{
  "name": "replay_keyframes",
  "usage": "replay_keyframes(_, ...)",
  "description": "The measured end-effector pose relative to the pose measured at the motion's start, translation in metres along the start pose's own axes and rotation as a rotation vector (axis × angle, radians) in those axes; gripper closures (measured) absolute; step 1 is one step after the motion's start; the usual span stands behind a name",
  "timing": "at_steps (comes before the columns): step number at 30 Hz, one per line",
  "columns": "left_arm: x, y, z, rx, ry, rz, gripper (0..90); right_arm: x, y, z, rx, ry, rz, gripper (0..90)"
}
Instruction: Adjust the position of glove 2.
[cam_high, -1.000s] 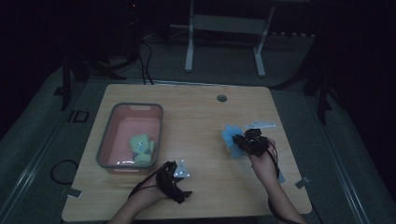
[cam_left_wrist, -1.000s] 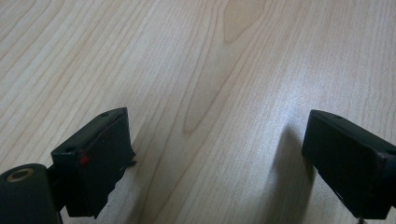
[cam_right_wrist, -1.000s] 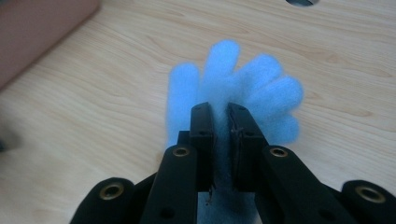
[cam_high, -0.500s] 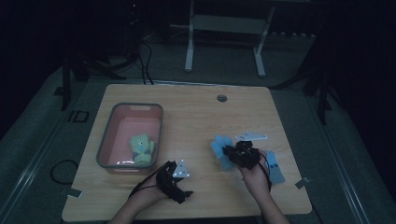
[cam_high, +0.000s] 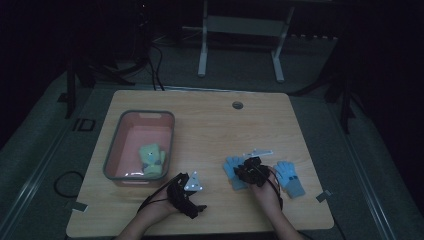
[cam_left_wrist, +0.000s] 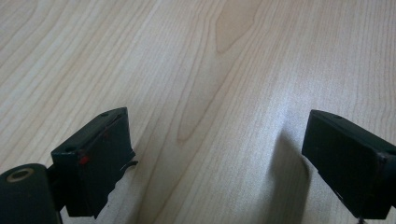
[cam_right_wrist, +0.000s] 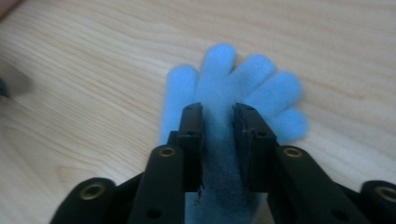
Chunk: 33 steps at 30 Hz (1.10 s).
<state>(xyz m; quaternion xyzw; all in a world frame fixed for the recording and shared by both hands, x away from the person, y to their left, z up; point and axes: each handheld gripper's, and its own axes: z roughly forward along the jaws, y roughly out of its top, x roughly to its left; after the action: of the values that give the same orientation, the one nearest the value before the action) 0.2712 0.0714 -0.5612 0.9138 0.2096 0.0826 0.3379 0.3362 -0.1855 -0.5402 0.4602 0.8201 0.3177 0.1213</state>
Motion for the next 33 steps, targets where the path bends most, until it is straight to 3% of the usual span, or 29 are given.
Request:
replay_keyframes(3,0.0,0.0,0.0,-0.001,-0.001,0.001,8.7,0.0,-0.003,0.004,0.005,0.009,0.01,66.8)
replay_keyframes(4,0.0,0.0,0.001,0.002,0.003,0.003,8.7,0.003,-0.004,0.005,0.002,-0.005,-0.01,58.9)
replay_keyframes(5,0.0,0.0,0.001,0.007,0.002,0.008,8.7,0.004,-0.004,0.005,-0.002,-0.012,-0.023,56.6)
replay_keyframes(11,-0.001,0.0,0.001,-0.004,-0.003,-0.001,8.7,0.014,-0.006,0.008,-0.021,-0.066,-0.06,52.6)
replay_keyframes(15,-0.001,-0.001,0.001,-0.006,-0.007,0.002,8.7,0.013,-0.005,0.001,-0.029,-0.049,-0.061,50.2)
replay_keyframes(18,-0.001,-0.001,0.002,-0.002,-0.01,0.006,8.7,0.009,-0.004,-0.011,-0.063,-0.001,-0.092,53.5)
replay_keyframes(24,0.0,-0.001,0.001,-0.009,-0.016,0.01,8.7,-0.016,-0.007,-0.043,-0.119,0.021,-0.146,57.2)
replay_keyframes(33,0.0,-0.001,0.002,0.01,-0.012,0.016,8.7,-0.072,-0.027,-0.078,-0.103,-0.004,-0.127,60.3)
